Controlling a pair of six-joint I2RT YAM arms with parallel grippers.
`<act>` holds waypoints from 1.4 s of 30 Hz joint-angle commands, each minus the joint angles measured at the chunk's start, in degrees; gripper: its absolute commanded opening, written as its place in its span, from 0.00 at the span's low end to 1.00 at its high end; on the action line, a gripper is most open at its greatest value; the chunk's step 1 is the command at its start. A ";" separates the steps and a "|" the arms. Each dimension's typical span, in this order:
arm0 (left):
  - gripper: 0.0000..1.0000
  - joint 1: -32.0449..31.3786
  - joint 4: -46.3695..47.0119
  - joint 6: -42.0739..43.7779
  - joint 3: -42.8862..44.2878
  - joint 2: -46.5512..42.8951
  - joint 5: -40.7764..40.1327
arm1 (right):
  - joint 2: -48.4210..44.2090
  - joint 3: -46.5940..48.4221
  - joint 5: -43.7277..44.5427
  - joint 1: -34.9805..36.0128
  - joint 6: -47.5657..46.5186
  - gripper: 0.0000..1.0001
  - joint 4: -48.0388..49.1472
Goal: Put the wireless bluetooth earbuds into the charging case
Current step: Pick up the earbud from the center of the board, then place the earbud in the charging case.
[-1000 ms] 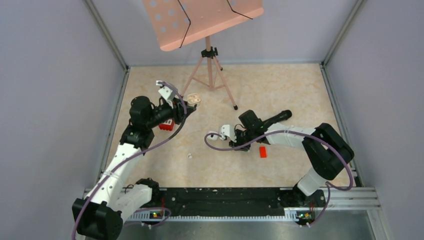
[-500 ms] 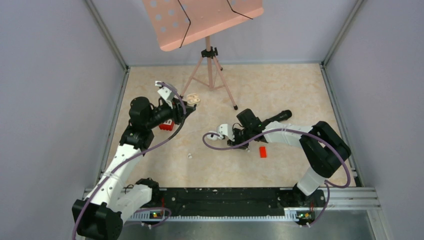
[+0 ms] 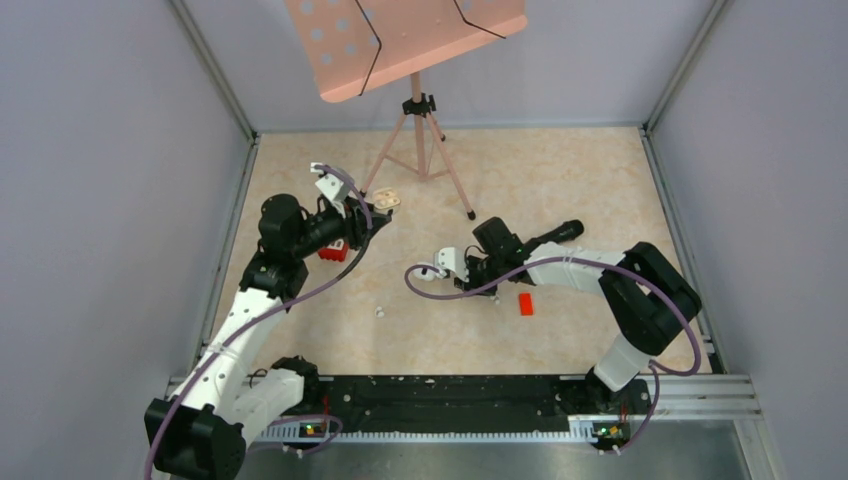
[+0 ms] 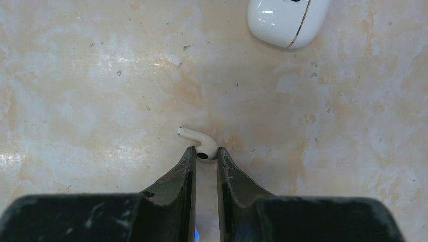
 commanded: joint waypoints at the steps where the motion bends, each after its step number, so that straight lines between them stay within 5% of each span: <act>1: 0.00 0.27 3.28 0.12 -0.46 -1.01 0.41 | -1.15 3.30 0.06 0.93 -0.66 0.09 -1.76; 10: 0.00 -0.50 6.67 2.40 -0.64 1.80 4.18 | -17.09 11.92 12.39 1.65 -17.20 0.00 -4.19; 22: 0.00 -10.16 11.74 2.40 1.96 4.19 -4.82 | -24.92 16.04 24.11 11.77 -36.64 0.00 7.86; 42: 0.00 -12.02 16.21 0.59 1.35 2.26 -1.48 | -23.90 13.67 24.09 15.22 -42.69 0.00 15.76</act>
